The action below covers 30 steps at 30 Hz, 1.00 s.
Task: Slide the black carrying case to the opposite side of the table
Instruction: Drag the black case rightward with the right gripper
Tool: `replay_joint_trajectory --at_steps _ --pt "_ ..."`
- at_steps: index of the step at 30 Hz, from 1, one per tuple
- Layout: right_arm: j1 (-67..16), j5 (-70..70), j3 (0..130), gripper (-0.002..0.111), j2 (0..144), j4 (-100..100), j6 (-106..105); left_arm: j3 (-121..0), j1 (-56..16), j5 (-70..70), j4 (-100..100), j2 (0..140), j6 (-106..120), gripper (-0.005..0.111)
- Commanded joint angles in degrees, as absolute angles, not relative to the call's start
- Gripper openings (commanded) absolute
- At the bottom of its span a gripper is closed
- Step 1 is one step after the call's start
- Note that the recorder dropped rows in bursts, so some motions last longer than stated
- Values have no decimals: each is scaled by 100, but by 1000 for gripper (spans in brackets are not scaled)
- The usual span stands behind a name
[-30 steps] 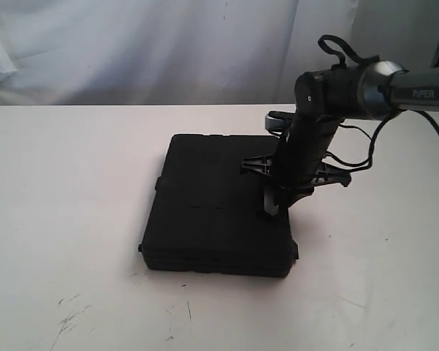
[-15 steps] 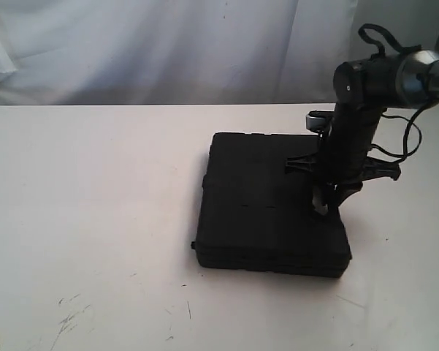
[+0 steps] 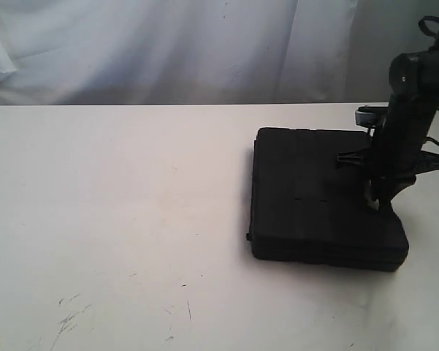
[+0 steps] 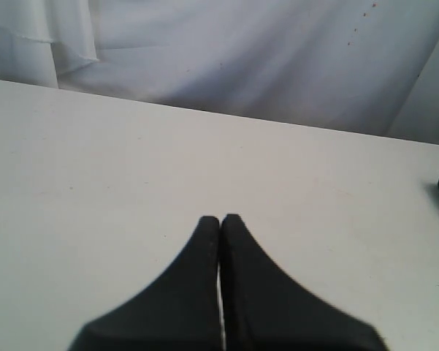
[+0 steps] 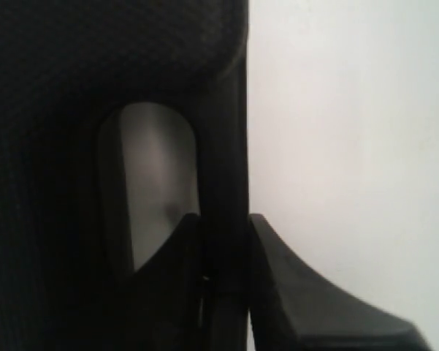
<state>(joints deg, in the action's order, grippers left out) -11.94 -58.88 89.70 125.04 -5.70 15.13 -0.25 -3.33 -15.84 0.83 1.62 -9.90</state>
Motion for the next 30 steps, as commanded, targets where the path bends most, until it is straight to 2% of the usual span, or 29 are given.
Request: replay_joint_trajectory --at_steps 1,10,30 --pt "-937 -5649 8970 0 12437 -874 1082 0 -325 -1530 103 136 -991 0" --pt "-789 -5309 8970 0 12471 -861 446 0 -325 -1530 103 136 -977 0" --pt "-778 -5247 8970 0 12471 -809 557 0 -325 -1530 103 136 -978 0"
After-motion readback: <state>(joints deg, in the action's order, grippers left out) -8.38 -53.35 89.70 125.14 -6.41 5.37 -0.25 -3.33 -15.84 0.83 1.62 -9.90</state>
